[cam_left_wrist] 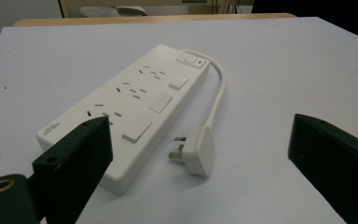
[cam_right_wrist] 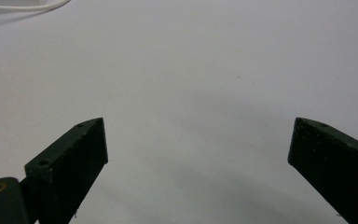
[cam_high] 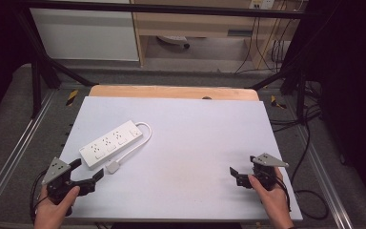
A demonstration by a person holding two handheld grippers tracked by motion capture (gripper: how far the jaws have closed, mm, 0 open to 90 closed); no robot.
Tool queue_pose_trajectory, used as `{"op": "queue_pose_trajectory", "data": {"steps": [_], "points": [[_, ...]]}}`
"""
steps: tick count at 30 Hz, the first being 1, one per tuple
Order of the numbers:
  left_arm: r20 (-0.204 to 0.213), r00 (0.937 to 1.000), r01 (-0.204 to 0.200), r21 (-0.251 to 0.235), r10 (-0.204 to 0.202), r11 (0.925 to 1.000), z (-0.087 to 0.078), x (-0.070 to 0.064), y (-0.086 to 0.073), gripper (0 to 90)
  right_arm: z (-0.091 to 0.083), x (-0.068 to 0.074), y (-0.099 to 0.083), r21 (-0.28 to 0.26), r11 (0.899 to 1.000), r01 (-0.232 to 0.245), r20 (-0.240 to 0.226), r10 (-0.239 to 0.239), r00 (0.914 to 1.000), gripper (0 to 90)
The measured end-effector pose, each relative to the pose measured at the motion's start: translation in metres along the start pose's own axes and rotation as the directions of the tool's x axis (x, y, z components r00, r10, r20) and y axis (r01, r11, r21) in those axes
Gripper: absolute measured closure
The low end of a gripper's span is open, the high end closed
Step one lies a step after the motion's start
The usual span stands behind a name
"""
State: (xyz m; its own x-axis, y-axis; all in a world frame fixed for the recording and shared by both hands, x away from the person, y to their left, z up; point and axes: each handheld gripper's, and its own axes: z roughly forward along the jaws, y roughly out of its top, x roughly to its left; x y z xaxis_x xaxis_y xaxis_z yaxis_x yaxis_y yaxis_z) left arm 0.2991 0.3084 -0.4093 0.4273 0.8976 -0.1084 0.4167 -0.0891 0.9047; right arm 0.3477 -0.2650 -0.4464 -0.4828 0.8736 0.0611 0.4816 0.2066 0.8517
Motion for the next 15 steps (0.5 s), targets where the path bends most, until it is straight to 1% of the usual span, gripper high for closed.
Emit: {"op": "queue_pose_trajectory", "data": {"steps": [3,4,10,11,15], "points": [[0.001,1.0,-0.002,0.001,0.002,1.0,0.0005,-0.0004,0.0005,6.4,-0.0001,0.0017,0.0006,0.0,1.0,0.014,-0.003,-0.014,0.9999,5.3],[0.001,1.0,-0.004,-0.004,0.004,1.0,0.0009,-0.0008,0.0006,6.4,-0.0012,0.003,0.0012,-0.002,1.0,0.024,0.006,-0.024,0.9997,5.8],[-0.004,1.0,0.0,-0.015,0.0,0.9999,0.0007,-0.0007,0.0005,6.4,-0.0033,0.0035,0.0017,-0.012,1.0,0.022,0.022,-0.022,0.9995,6.4],[-0.004,1.0,0.001,-0.018,-0.001,0.9998,0.0008,-0.0011,0.0008,6.4,-0.0037,0.0043,0.0015,-0.012,0.999,0.031,0.03,-0.031,0.9991,6.3],[0.012,0.9999,0.011,-0.034,-0.01,0.9994,0.001,-0.0041,0.0032,6.3,-0.0043,0.0061,0.0015,-0.014,0.999,0.031,0.025,-0.03,0.9992,5.7]]}}
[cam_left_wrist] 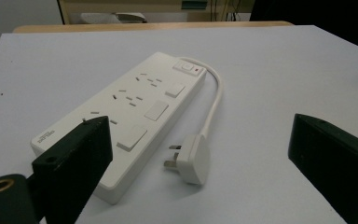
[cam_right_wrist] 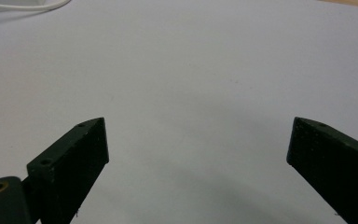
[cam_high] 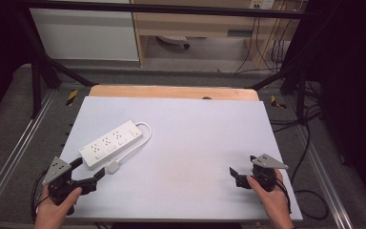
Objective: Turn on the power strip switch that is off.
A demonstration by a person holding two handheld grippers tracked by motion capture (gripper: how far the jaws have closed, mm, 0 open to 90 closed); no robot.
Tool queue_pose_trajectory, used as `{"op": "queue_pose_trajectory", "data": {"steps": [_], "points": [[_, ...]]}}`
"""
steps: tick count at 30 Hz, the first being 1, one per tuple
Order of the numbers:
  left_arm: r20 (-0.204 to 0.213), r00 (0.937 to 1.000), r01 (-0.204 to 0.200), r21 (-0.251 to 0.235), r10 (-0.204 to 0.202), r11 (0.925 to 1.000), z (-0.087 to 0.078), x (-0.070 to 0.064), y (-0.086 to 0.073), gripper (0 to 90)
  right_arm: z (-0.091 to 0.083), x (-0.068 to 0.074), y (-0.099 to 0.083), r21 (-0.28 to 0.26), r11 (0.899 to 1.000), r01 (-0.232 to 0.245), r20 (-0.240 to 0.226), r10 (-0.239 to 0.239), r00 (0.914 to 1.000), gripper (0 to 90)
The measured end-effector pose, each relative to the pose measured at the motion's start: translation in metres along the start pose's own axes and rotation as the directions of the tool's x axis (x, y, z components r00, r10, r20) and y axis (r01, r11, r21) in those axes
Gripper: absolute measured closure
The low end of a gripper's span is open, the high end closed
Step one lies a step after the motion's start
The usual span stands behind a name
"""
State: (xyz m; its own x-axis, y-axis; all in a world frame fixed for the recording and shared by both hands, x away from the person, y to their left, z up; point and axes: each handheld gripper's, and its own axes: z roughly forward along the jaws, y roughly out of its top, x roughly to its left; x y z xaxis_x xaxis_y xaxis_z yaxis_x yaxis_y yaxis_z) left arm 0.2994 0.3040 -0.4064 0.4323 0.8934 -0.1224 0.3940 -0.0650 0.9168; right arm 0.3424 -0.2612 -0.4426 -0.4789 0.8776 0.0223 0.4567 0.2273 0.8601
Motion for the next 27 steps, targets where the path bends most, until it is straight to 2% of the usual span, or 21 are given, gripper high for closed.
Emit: {"op": "queue_pose_trajectory", "data": {"steps": [4,15,27], "points": [[0.011,0.9999,0.008,-0.027,-0.007,0.9996,-0.001,-0.002,0.004,6.2,0.0,0.001,0.0,0.001,1.0,0.002,0.002,-0.002,1.0,5.4],[0.009,0.9999,-0.006,-0.031,0.006,0.9995,0.003,-0.004,0.018,6.4,-0.001,0.004,0.0,0.007,1.0,0.012,-0.004,-0.012,0.9999,4.3],[0.004,1.0,0.008,0.0,-0.008,1.0,0.005,0.001,0.022,6.4,-0.001,0.004,0.001,0.006,1.0,0.002,-0.013,-0.002,0.9999,3.5]]}}
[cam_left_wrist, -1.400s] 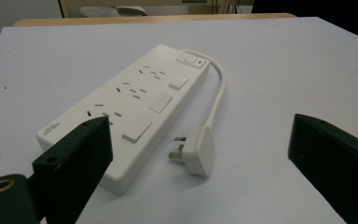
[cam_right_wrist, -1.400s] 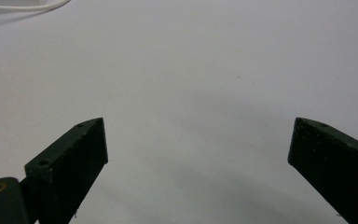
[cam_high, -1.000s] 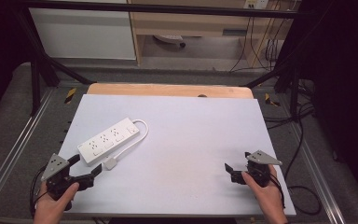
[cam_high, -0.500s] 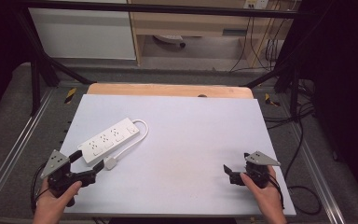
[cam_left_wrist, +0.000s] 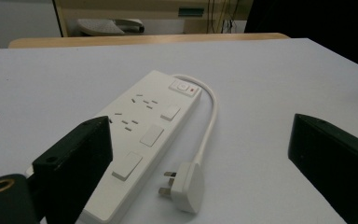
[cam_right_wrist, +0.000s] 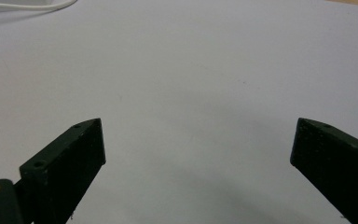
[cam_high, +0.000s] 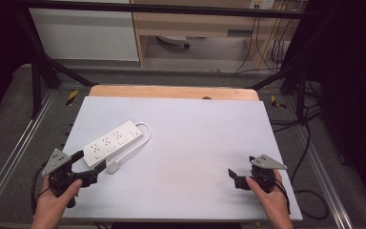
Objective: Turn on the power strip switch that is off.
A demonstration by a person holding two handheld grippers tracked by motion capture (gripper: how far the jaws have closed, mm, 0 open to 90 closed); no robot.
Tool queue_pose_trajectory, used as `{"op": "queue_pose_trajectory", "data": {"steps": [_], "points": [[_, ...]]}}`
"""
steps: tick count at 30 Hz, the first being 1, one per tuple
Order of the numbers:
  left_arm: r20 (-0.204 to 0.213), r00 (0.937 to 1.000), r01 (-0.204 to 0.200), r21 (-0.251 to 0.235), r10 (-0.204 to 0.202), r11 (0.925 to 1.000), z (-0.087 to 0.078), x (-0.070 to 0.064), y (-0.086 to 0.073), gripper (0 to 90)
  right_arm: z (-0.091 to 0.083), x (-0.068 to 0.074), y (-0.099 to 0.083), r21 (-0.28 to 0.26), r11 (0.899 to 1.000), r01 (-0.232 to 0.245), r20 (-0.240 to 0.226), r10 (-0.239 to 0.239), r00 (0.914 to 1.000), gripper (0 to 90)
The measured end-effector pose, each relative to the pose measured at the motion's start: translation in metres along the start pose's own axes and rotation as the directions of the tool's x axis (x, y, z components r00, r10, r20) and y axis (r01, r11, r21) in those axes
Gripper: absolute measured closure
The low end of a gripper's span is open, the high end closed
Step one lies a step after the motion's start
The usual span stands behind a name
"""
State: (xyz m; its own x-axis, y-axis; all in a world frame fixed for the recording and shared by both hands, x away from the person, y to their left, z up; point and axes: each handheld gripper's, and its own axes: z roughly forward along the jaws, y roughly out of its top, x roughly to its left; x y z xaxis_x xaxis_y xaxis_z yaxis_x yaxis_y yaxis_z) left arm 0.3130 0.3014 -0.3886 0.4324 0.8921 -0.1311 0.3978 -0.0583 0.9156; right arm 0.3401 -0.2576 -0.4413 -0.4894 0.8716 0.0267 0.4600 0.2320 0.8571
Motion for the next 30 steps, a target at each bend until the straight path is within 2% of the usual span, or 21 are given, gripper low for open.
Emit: {"op": "queue_pose_trajectory", "data": {"steps": [7,15,30], "points": [[-0.008,0.9999,0.014,0.027,-0.014,0.9995,0.002,0.005,0.004,6.5,0.0,0.0,0.0,0.002,1.0,0.002,0.001,-0.002,1.0,3.4],[-0.005,1.0,-0.007,0.051,0.007,0.9987,0.01,0.006,0.017,6.9,0.0,0.002,0.0,0.009,1.0,0.003,-0.002,-0.003,1.0,3.4],[-0.012,0.9995,-0.027,0.059,0.028,0.9979,0.042,0.005,0.045,7.2,0.0,0.001,0.0,0.006,1.0,0.001,-0.002,-0.001,1.0,3.3]]}}
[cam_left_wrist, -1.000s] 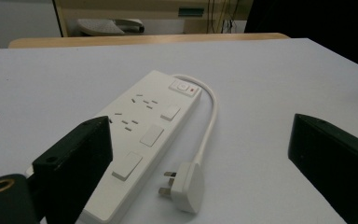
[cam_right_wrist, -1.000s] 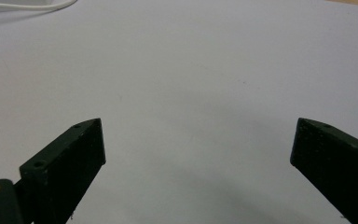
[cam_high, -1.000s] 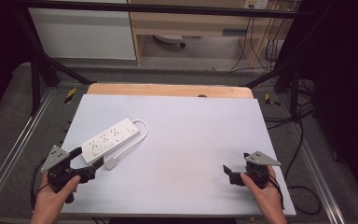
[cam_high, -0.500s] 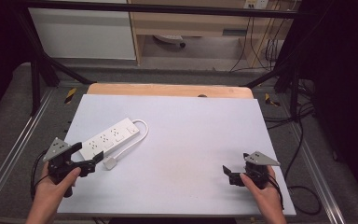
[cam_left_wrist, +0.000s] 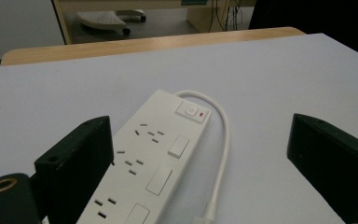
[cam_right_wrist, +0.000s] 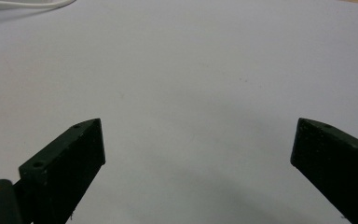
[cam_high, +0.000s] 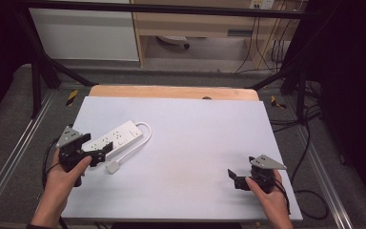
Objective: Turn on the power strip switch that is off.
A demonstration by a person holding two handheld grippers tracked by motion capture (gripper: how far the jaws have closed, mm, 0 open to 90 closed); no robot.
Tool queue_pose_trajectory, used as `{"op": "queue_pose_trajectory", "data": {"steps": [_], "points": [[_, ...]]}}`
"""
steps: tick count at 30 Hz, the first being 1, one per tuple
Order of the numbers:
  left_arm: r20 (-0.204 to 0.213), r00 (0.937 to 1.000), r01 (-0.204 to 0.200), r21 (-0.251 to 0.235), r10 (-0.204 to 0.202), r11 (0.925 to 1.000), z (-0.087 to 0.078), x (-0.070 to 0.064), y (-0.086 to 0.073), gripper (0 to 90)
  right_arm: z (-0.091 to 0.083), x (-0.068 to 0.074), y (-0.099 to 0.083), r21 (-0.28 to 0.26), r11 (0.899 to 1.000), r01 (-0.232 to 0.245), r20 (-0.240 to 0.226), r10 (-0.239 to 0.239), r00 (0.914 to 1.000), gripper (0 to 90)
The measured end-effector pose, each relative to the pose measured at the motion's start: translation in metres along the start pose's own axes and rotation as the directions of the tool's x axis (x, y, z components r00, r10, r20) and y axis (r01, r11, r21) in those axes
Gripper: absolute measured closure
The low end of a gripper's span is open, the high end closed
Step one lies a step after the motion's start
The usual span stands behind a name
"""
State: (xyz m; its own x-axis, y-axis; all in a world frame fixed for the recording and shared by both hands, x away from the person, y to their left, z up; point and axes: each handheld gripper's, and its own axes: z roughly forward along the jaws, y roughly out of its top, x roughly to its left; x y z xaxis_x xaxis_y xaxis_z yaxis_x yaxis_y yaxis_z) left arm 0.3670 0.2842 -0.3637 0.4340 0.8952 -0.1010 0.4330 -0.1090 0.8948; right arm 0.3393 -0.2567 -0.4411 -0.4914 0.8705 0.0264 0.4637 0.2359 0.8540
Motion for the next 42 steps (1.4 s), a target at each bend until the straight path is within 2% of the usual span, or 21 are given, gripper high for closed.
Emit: {"op": "queue_pose_trajectory", "data": {"steps": [7,11,18,29,36,42], "points": [[0.001,1.0,-0.007,-0.001,0.007,1.0,0.007,0.0,0.009,7.4,0.0,0.001,0.0,-0.001,1.0,0.001,-0.004,-0.001,1.0,3.2],[-0.009,0.9997,-0.024,0.014,0.025,0.9996,0.016,0.002,0.016,7.4,0.0,0.0,0.0,-0.001,1.0,-0.003,-0.004,0.003,1.0,3.0],[-0.004,0.9999,-0.016,0.02,0.016,0.9997,0.023,0.005,0.019,7.4,-0.001,0.0,0.0,-0.004,1.0,0.002,-0.012,-0.002,0.9999,2.9],[-0.017,0.9999,0.002,0.038,-0.001,0.9993,0.033,0.014,0.009,7.7,0.0,0.001,0.001,-0.006,1.0,0.008,-0.017,-0.008,0.9998,2.8],[-0.029,0.9996,0.004,0.048,-0.003,0.9989,0.035,0.016,0.005,9.5,0.0,0.001,0.001,-0.004,1.0,0.011,-0.013,-0.011,0.9999,2.8],[-0.021,0.9997,0.013,0.052,-0.011,0.9986,0.036,0.016,0.004,9.8,0.0,0.001,0.001,0.003,1.0,0.014,-0.012,-0.014,0.9998,2.8]]}}
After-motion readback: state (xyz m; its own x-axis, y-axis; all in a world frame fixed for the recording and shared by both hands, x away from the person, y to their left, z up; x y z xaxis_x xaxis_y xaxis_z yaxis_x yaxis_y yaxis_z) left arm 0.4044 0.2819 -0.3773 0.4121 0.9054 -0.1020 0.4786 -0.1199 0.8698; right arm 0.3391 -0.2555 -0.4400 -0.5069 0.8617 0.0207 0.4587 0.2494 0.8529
